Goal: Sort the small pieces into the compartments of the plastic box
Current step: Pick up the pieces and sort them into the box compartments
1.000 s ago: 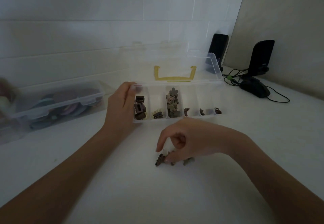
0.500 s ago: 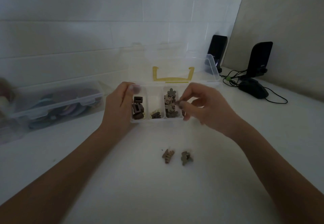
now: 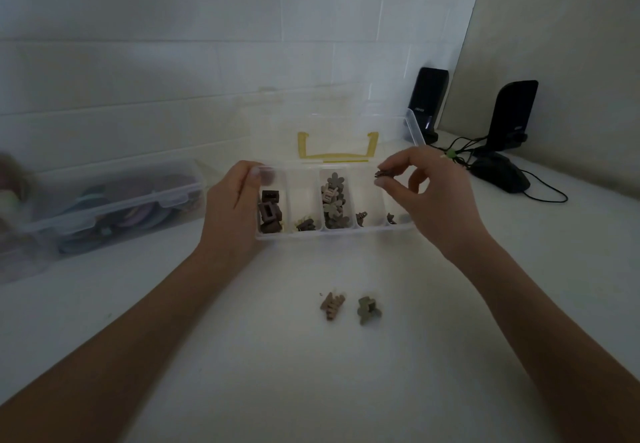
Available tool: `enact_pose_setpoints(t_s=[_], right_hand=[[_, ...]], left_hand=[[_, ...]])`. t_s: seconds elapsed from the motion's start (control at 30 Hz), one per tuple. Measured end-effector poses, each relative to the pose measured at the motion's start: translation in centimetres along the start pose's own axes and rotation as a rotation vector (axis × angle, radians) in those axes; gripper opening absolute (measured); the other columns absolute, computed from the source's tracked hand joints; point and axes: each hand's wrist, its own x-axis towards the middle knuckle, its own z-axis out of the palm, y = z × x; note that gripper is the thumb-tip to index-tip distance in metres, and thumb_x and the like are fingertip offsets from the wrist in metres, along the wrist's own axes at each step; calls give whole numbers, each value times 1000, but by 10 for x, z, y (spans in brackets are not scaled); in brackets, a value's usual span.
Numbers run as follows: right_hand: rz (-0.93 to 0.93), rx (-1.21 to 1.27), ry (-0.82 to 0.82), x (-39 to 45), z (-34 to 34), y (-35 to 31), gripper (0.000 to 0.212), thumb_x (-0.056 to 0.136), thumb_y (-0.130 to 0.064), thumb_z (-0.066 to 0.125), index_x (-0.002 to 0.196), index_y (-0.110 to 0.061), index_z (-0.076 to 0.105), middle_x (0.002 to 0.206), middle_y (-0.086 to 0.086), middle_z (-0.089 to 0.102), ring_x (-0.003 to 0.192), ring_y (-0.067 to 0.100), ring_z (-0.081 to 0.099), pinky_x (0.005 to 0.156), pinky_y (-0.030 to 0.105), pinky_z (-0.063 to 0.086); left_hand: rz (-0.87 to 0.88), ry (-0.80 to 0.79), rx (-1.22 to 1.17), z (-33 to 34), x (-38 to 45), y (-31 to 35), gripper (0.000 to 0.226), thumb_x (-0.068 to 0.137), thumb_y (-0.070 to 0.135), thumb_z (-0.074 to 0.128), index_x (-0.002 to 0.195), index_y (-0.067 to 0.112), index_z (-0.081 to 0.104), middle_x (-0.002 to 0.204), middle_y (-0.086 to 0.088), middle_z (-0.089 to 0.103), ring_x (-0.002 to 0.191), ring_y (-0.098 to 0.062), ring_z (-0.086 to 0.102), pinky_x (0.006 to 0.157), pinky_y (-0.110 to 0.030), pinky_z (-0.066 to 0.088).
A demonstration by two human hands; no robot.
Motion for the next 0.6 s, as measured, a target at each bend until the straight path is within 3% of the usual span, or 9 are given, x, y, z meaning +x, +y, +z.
enact_pose_setpoints(t_s=[0.17, 0.27, 0.4, 0.6], right_hand=[[-9, 11, 30, 1, 0, 1, 14, 84, -24, 65, 98, -29, 66, 87, -20, 58, 71, 4, 53, 63, 3, 37], [-43, 26, -33, -1, 3, 1, 23, 83, -19, 67, 101, -32, 62, 89, -21, 60, 69, 4, 55, 61, 8, 41], [-87, -108, -175, -5, 9, 2, 27, 84, -17, 64, 104, -35, 58, 101, -19, 60, 72, 0, 56, 66, 15, 44], [-172, -18, -387, -10, 3, -14, 11, 80, -26, 67, 87, -34, 66, 68, -15, 61, 56, 7, 53, 52, 18, 40]], left_hand=[[9, 7, 18, -1, 0, 0, 27, 103, 15, 37, 99, 5, 62, 92, 4, 64, 80, 15, 53, 72, -3, 37], [7, 11, 6, 0, 0, -1, 27, 103, 15, 37, 99, 6, 62, 89, 10, 62, 78, 16, 53, 70, -2, 37], [10, 7, 6, 0, 0, -2, 27, 103, 15, 37, 99, 5, 62, 90, 6, 63, 76, 14, 53, 69, -2, 37], [-22, 6, 0, 0, 1, -2, 28, 103, 16, 37, 98, 4, 63, 90, 5, 64, 73, 11, 53, 68, -3, 38]])
